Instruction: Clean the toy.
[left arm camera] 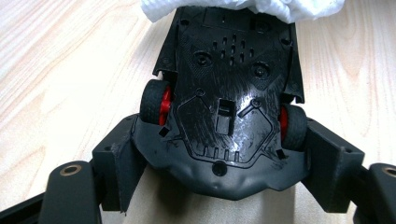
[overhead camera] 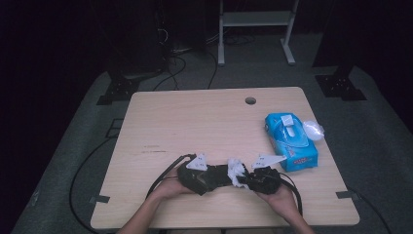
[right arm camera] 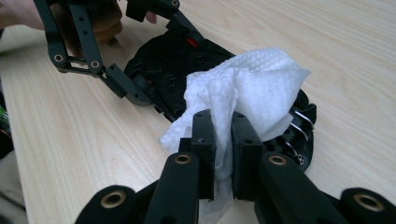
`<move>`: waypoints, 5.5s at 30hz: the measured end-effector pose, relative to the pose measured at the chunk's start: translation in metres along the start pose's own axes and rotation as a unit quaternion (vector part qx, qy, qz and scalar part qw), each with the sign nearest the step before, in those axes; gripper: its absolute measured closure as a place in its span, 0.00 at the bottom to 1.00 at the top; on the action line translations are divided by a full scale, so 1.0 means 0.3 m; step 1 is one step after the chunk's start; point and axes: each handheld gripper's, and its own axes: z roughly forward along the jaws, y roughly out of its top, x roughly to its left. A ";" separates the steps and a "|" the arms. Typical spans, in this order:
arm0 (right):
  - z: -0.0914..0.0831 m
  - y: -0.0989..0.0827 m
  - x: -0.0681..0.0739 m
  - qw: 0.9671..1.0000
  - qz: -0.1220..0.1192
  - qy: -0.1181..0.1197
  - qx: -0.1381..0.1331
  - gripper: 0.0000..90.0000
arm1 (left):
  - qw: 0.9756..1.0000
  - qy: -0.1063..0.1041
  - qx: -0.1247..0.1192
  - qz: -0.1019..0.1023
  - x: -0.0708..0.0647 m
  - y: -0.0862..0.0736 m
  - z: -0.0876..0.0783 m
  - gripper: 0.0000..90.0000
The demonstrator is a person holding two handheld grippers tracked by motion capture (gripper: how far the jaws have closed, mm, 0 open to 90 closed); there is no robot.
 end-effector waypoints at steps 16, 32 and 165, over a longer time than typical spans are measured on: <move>0.000 -0.024 0.015 1.000 -0.010 0.004 -0.011 0.92 | 0.993 -0.027 -0.053 -0.099 0.048 -0.018 -0.053 0.26; -0.001 -0.039 0.028 0.999 -0.026 -0.003 -0.021 0.93 | 0.986 -0.048 -0.044 -0.151 0.074 -0.013 -0.029 0.33; -0.016 0.142 0.010 0.995 -0.012 -0.094 -0.006 0.93 | 0.997 -0.021 -0.077 -0.003 -0.011 0.020 -0.027 0.78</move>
